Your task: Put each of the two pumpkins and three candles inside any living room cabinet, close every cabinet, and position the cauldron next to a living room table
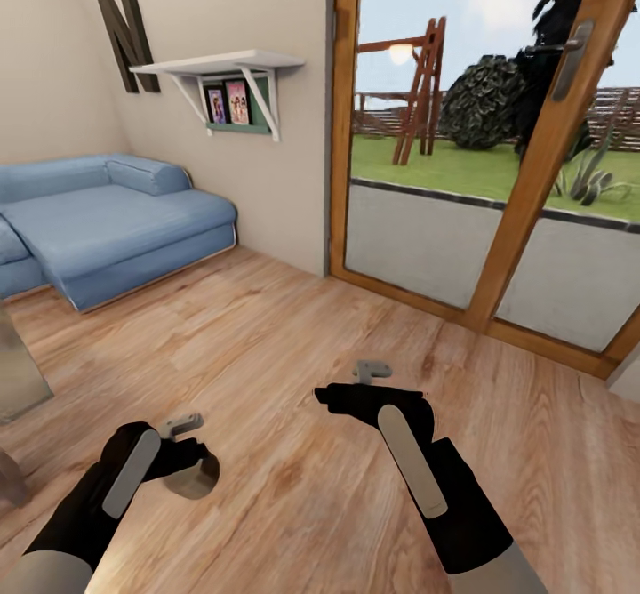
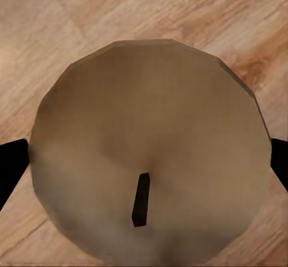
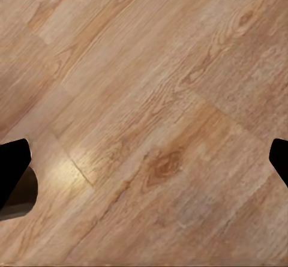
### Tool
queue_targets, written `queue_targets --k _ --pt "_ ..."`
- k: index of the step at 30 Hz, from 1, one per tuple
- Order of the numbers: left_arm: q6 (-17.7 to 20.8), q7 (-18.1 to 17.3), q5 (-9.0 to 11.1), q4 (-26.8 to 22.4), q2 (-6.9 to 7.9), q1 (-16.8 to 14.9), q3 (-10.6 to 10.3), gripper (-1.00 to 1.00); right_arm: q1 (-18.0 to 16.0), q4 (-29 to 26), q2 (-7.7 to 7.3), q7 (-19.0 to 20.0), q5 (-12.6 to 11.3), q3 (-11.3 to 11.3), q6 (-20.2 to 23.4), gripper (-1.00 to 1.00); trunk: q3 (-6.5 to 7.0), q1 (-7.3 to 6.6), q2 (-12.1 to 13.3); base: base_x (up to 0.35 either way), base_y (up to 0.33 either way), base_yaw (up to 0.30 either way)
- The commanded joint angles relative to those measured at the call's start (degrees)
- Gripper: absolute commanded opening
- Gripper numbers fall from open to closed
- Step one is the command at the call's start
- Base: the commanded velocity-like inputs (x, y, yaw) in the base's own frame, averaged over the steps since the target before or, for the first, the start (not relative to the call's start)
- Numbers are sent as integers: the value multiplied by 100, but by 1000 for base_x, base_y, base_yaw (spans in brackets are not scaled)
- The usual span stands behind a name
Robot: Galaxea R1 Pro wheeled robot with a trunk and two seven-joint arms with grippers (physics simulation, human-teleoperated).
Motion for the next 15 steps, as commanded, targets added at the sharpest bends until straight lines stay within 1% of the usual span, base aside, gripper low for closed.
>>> queue_targets --k 1,5,15 --pt "9 58 58 -5 -8 -4 -13 -100 -3 -3 0 -60 -57 3 13 100 13 -27 39 -224 0 289" --pt "7 58 54 -12 -31 -4 -11 -100 -3 29 0 -60 -59 3 13 100 85 -114 200 -83 0 289" --pt "7 58 53 -8 -36 -4 -9 -100 -3 46 0 -60 -62 12 14 100 265 -334 601 -7 0 289"
